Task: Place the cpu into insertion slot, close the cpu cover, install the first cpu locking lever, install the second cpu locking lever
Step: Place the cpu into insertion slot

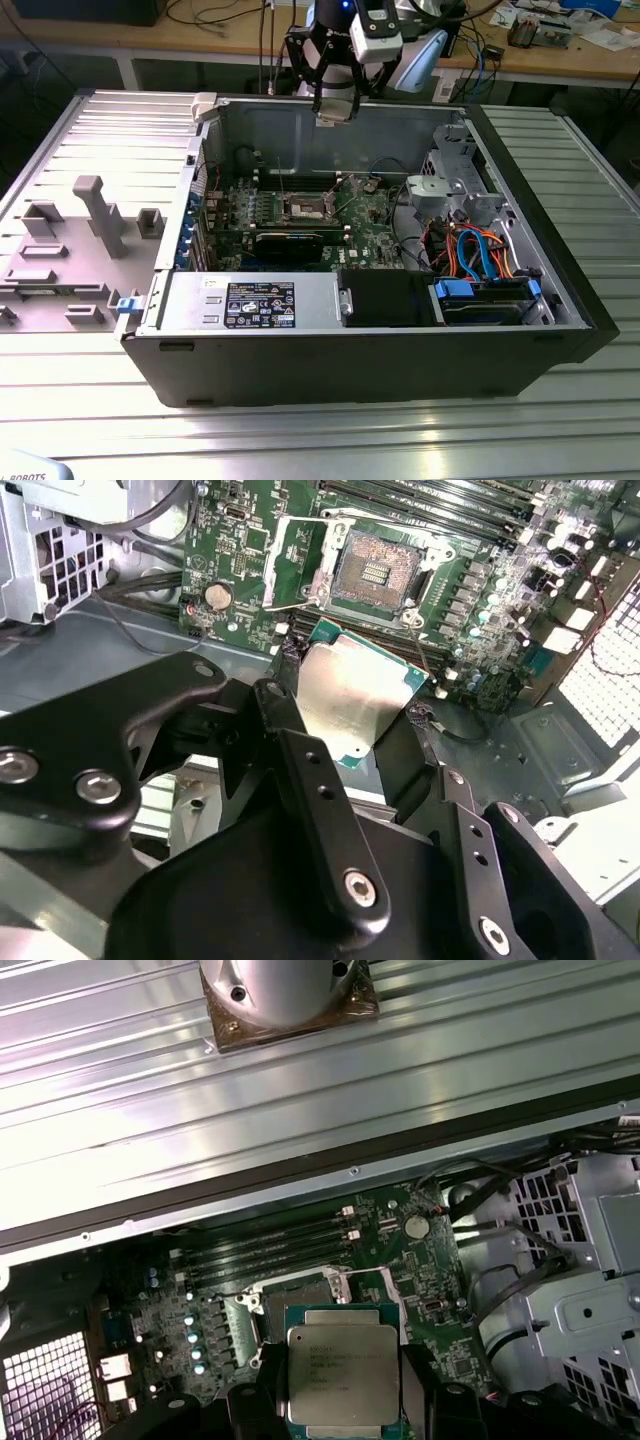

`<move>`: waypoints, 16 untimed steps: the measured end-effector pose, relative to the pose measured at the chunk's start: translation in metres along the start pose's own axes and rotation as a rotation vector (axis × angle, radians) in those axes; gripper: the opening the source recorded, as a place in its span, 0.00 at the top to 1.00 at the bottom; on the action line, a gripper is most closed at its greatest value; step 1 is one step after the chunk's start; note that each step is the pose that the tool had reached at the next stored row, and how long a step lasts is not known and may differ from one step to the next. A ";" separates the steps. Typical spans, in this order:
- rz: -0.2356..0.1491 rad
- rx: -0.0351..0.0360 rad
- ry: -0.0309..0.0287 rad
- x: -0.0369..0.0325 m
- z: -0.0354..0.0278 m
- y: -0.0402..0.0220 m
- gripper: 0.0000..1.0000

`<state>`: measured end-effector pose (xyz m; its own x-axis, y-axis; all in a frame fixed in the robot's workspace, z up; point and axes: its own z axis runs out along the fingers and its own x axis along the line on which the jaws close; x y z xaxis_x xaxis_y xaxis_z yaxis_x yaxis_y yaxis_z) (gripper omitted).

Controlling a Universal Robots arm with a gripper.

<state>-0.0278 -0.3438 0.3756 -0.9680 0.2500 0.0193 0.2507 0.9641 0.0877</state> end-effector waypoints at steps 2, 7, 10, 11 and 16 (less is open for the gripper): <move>0.015 -0.0003 -0.0013 0.0000 0.0001 0.0000 0.45; 0.069 -0.0015 -0.0061 0.0001 0.0005 0.0000 0.45; 0.096 -0.0020 -0.0086 0.0007 0.0006 -0.0002 0.45; 0.106 -0.0022 -0.0094 0.0007 0.0006 -0.0002 0.45; 0.150 -0.0033 -0.0134 0.0025 0.0011 -0.0013 0.45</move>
<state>-0.0305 -0.3443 0.3744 -0.9198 0.3920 0.0191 0.3921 0.9157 0.0882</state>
